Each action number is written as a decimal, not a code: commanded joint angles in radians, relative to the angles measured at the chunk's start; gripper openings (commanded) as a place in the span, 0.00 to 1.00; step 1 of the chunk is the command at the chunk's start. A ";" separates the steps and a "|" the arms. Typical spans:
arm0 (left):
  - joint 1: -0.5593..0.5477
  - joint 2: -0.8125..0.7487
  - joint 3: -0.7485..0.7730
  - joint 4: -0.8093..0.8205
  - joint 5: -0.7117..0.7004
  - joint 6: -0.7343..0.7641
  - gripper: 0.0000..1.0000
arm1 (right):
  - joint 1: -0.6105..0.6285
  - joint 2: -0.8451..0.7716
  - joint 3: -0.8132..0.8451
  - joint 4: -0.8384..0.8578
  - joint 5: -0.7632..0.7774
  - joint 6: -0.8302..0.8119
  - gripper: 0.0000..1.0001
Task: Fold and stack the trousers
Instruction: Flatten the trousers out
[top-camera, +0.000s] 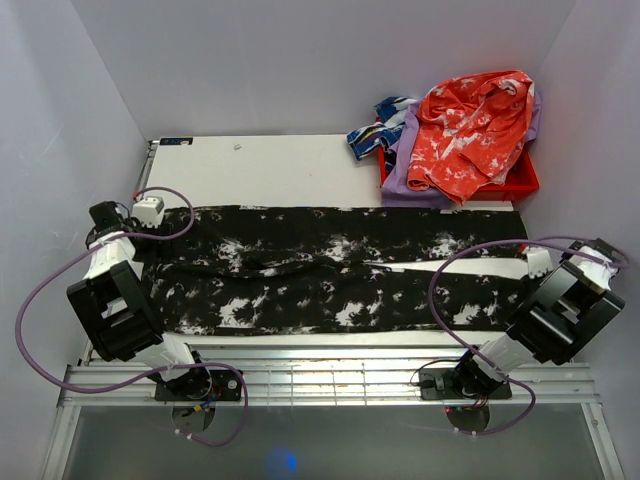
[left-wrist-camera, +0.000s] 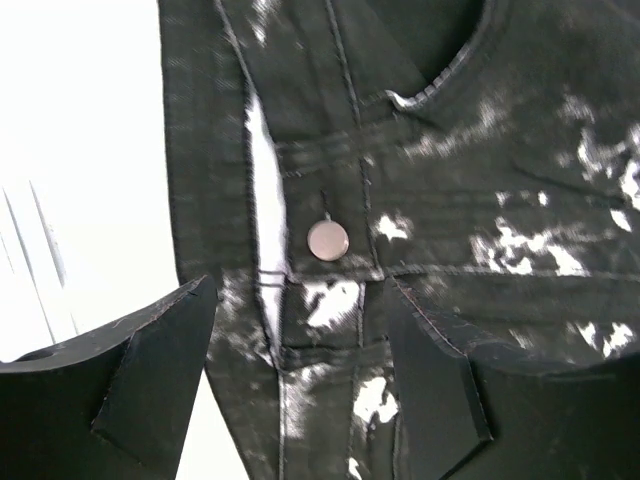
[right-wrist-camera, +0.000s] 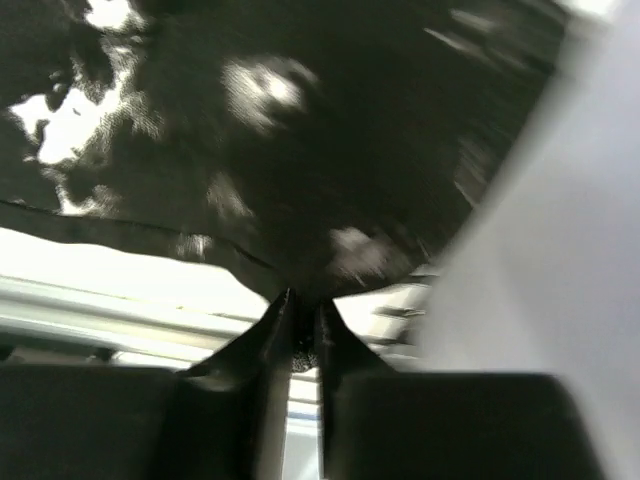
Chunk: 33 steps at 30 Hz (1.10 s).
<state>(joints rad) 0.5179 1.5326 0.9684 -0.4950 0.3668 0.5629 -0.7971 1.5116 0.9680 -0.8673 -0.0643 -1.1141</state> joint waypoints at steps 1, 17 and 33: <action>0.005 -0.019 0.035 -0.069 0.047 0.060 0.79 | -0.002 0.018 -0.077 -0.056 0.106 -0.121 0.22; 0.005 0.053 0.003 -0.347 0.025 0.356 0.79 | 0.116 0.021 0.236 -0.200 -0.198 -0.073 0.69; 0.053 0.251 0.571 -0.626 0.257 0.299 0.79 | 0.335 0.255 0.524 -0.133 -0.386 0.102 0.54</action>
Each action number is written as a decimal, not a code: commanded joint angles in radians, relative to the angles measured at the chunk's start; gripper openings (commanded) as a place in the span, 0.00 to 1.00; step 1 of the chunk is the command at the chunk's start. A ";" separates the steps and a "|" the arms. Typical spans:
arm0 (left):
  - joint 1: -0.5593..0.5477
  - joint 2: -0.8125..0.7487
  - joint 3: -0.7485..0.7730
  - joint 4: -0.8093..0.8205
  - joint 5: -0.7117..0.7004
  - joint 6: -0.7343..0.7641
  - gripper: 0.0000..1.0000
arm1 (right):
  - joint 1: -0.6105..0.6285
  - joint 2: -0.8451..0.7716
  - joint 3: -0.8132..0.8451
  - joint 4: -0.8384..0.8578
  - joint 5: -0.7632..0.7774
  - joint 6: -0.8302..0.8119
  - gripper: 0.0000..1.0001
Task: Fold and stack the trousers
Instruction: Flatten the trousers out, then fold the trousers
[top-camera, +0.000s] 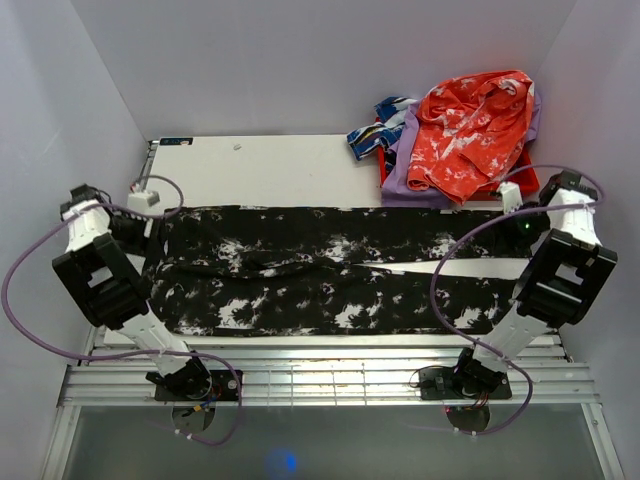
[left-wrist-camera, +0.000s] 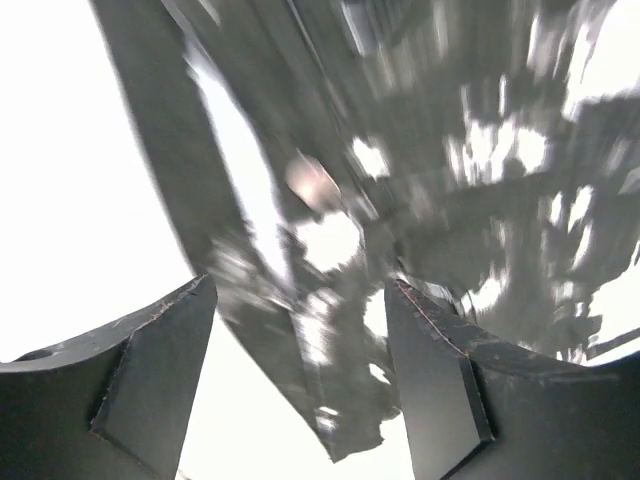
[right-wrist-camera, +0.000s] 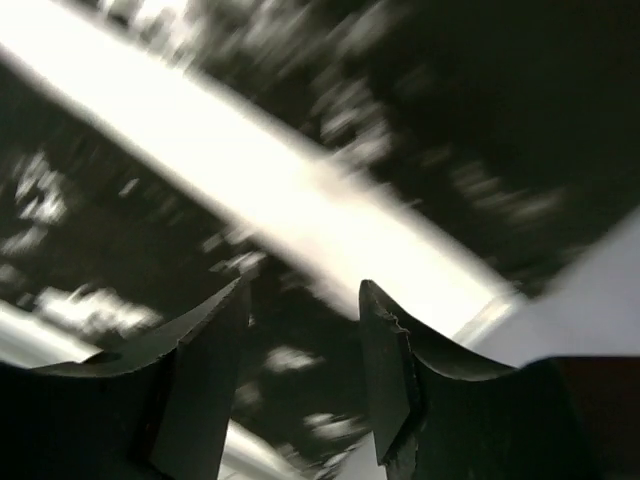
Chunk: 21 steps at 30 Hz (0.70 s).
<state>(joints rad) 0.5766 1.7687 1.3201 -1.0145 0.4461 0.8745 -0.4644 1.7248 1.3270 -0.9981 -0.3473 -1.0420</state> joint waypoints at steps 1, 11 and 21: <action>-0.009 0.071 0.275 -0.107 0.198 -0.055 0.79 | 0.007 0.064 0.207 -0.005 -0.114 0.043 0.53; -0.058 0.449 0.738 0.099 0.307 -0.321 0.76 | 0.139 0.206 0.314 0.167 -0.098 0.168 0.51; -0.086 0.580 0.768 0.139 0.398 -0.016 0.79 | 0.176 0.358 0.342 0.127 -0.013 0.048 0.55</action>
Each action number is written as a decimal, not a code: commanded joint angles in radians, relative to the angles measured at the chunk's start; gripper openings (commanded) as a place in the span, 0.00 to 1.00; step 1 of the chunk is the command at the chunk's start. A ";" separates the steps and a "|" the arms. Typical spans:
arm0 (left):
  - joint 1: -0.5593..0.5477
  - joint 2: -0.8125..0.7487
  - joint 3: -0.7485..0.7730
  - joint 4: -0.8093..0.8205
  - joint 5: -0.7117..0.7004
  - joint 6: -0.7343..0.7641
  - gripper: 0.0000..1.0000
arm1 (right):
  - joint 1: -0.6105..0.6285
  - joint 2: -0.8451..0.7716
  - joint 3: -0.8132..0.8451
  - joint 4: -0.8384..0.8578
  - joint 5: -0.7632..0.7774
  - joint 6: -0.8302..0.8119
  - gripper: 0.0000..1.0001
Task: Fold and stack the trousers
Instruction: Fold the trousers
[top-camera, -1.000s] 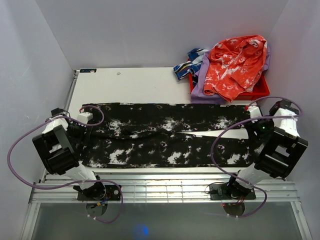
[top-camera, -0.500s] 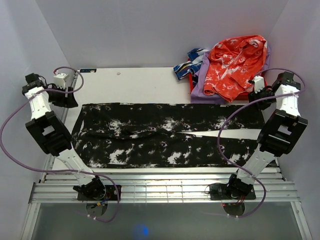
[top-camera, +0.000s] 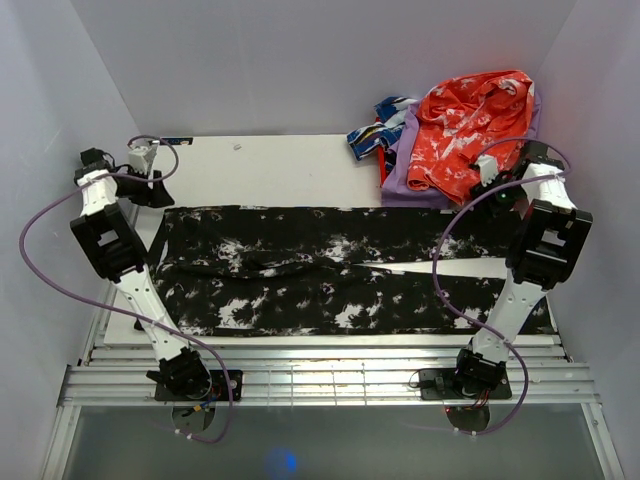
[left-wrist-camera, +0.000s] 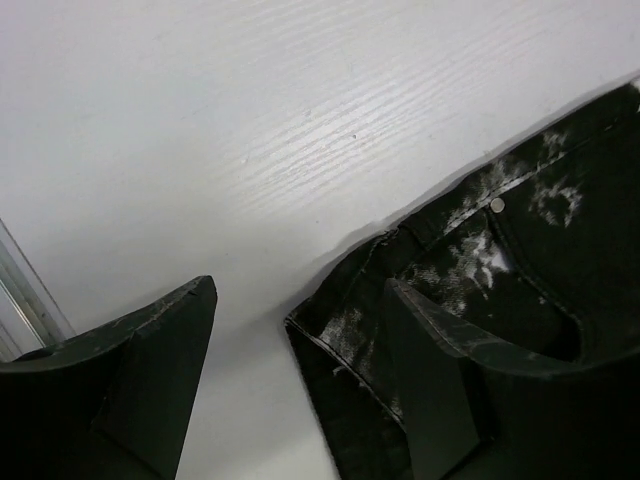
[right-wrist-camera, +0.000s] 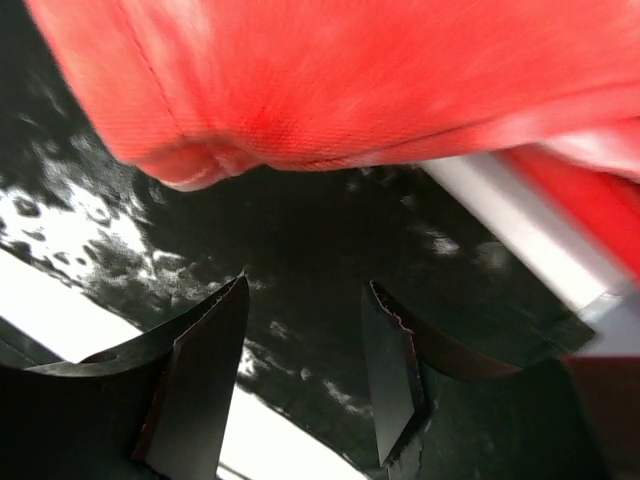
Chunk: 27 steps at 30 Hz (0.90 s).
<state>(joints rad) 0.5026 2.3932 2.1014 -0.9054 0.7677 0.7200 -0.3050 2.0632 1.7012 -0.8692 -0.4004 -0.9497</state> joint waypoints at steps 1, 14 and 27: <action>-0.012 -0.040 -0.023 0.030 0.077 0.201 0.79 | 0.020 0.021 -0.057 0.005 0.051 -0.049 0.55; -0.026 0.035 -0.092 -0.150 -0.011 0.568 0.70 | 0.063 -0.098 -0.394 0.023 0.087 -0.165 0.57; -0.010 -0.060 -0.184 -0.130 -0.105 0.723 0.07 | 0.009 -0.219 -0.149 -0.133 0.026 -0.281 0.65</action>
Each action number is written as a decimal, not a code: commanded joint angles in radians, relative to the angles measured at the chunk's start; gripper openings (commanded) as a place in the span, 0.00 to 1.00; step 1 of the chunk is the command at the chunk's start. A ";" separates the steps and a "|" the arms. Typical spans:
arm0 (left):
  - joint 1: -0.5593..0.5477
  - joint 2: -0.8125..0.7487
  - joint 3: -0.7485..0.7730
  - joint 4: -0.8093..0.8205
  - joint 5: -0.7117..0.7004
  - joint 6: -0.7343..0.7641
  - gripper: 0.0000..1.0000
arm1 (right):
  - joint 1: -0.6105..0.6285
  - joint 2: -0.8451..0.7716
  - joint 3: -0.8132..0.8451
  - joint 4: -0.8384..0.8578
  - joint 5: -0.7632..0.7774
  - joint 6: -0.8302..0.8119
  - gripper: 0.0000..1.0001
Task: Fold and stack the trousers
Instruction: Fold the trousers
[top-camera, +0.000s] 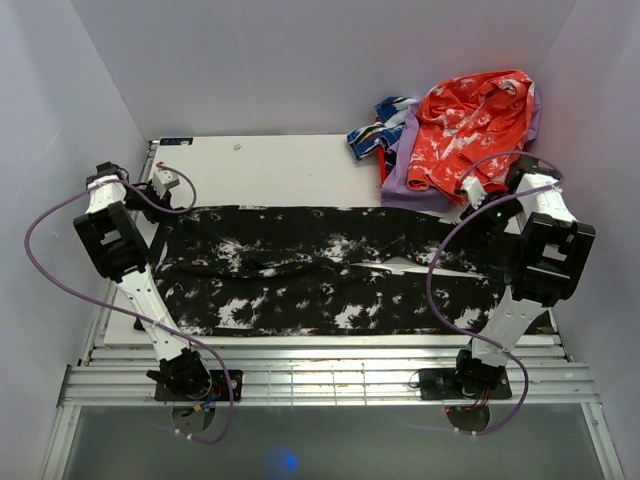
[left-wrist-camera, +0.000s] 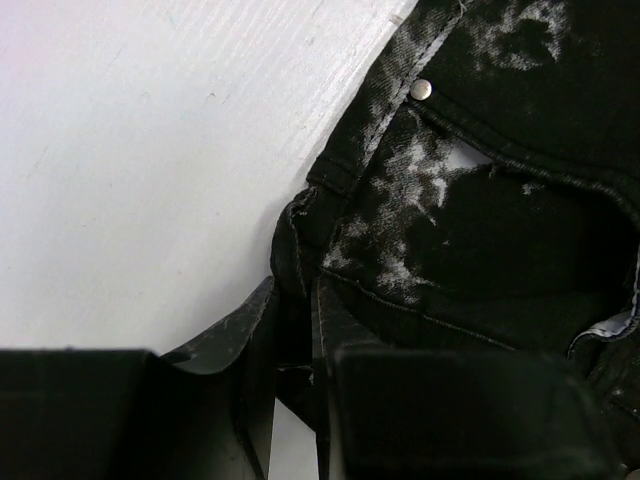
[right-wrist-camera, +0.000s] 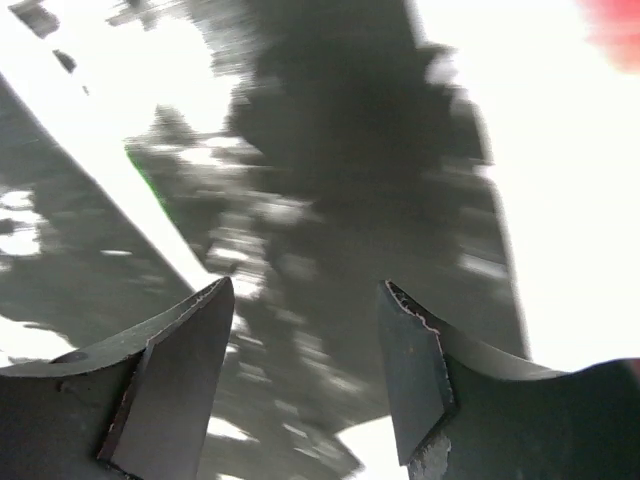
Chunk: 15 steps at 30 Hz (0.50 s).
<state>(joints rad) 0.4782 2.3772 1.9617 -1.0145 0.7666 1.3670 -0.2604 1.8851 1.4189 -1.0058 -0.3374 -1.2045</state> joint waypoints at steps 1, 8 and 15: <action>0.013 -0.058 -0.049 -0.015 -0.101 0.083 0.06 | -0.042 -0.028 0.164 0.015 -0.038 -0.024 0.65; 0.002 -0.087 -0.078 0.034 -0.121 0.101 0.02 | -0.068 0.164 0.379 -0.010 0.020 -0.046 0.65; -0.001 -0.113 -0.132 0.105 -0.138 0.072 0.00 | -0.157 0.261 0.414 0.012 0.057 -0.116 0.84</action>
<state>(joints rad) 0.4686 2.3131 1.8687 -0.9478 0.7109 1.4242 -0.3737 2.1380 1.7958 -0.9806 -0.2989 -1.2755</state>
